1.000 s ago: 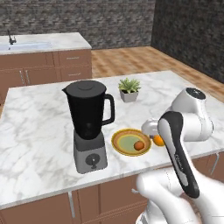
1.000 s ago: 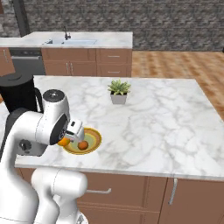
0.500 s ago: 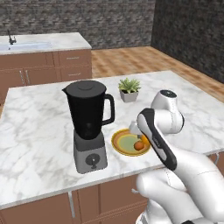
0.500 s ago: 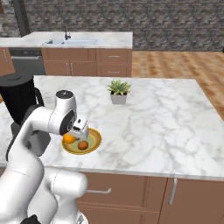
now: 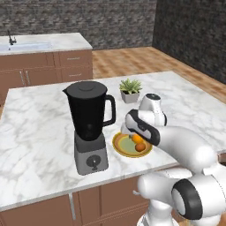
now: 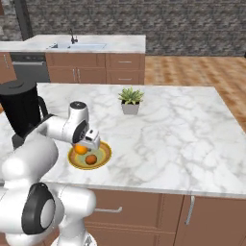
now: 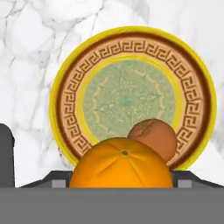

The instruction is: Pick the tangerine and orange from the fridge and place them on the plate next to the blender to make a fruit smoothie.

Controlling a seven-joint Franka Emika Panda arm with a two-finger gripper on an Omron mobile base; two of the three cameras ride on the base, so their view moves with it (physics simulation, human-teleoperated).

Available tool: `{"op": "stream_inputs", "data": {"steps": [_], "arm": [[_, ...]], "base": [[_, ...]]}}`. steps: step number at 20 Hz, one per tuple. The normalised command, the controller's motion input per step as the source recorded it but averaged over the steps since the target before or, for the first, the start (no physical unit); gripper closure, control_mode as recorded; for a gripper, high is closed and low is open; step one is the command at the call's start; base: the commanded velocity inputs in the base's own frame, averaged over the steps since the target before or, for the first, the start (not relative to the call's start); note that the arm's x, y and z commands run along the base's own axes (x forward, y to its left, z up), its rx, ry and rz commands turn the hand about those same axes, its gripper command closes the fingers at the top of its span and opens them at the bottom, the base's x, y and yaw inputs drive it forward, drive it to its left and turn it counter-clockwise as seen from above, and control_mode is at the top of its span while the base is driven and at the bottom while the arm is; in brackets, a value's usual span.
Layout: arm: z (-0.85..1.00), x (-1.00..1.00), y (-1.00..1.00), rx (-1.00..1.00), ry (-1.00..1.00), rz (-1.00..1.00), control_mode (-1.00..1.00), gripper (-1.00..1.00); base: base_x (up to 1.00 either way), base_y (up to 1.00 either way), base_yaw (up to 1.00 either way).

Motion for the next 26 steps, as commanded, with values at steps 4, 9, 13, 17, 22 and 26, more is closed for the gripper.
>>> {"op": "stream_inputs", "data": {"steps": [4, 9, 13, 17, 22, 26], "arm": [[-0.49, 0.62, 0.18, -0.05, 0.10, 0.00, -1.00, 1.00], [-0.53, 0.44, 0.12, -0.05, 0.09, 0.00, -1.00, 1.00], [-0.53, 0.20, 0.00, -0.03, 0.03, 0.00, -1.00, 1.00], [-0.46, 0.00, 0.00, -0.02, 0.00, 0.00, -1.00, -1.00], [-0.04, 0.00, 0.00, 0.00, -0.07, -0.01, -1.00, -1.00], [0.11, -0.10, 0.00, 0.00, -0.16, 0.00, -1.00, -1.00]], "base": [[0.00, 0.00, 0.00], [0.00, 0.00, 0.00], [0.00, 0.00, 0.00], [0.00, 0.00, 0.00], [0.00, 0.00, 0.00], [0.00, 0.00, 0.00]]}}
